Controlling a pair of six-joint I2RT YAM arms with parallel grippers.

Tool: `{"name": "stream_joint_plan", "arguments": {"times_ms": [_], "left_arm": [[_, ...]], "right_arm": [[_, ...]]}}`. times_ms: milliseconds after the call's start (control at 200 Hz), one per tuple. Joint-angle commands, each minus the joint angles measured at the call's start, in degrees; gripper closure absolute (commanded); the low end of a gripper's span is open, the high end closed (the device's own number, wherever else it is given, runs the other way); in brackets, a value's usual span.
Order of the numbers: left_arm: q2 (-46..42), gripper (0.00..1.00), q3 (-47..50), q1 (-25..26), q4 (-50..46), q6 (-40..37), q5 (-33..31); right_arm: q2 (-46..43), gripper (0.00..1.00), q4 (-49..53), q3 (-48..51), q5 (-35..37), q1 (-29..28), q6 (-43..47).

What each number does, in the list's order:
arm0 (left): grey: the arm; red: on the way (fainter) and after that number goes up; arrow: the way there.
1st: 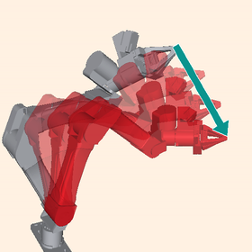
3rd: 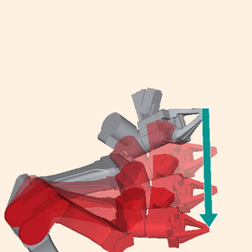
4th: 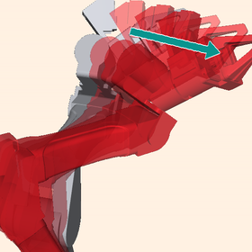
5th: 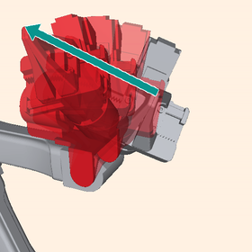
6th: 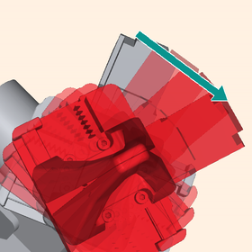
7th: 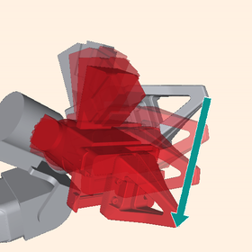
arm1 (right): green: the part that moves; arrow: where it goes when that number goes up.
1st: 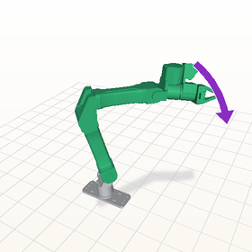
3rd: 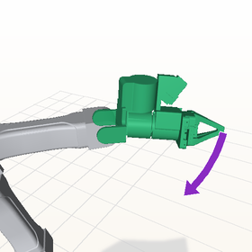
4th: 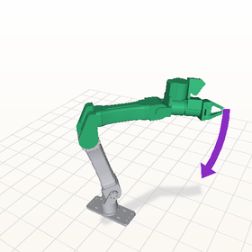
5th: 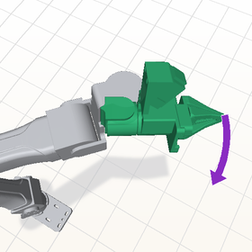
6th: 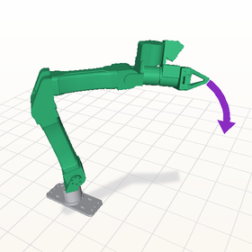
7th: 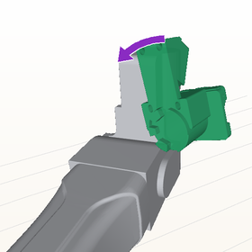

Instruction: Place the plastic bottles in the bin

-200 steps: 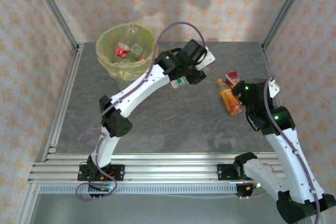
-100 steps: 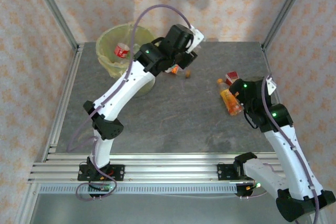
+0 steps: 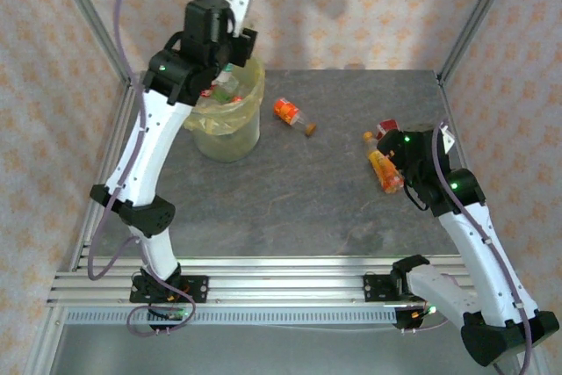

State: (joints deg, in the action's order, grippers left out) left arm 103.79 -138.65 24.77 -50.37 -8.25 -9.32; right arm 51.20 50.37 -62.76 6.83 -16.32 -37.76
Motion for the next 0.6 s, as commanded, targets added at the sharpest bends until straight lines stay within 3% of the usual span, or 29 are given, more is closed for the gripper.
{"name": "stream_joint_plan", "arguments": {"times_ms": [0,315,596], "left_arm": [[-2.41,0.74,4.22,-4.97,5.70,4.46,1.70],[-0.93,0.72,7.76,-17.70,4.59,13.88,8.84],[4.33,0.71,6.99,-20.62,0.25,19.30,11.62]], "right_arm": [[0.04,0.01,-1.24,0.10,-0.67,0.23,1.28],[0.78,0.01,-1.97,0.54,-1.54,0.19,1.09],[1.89,0.01,-2.12,0.29,-2.61,0.20,1.02]]}}
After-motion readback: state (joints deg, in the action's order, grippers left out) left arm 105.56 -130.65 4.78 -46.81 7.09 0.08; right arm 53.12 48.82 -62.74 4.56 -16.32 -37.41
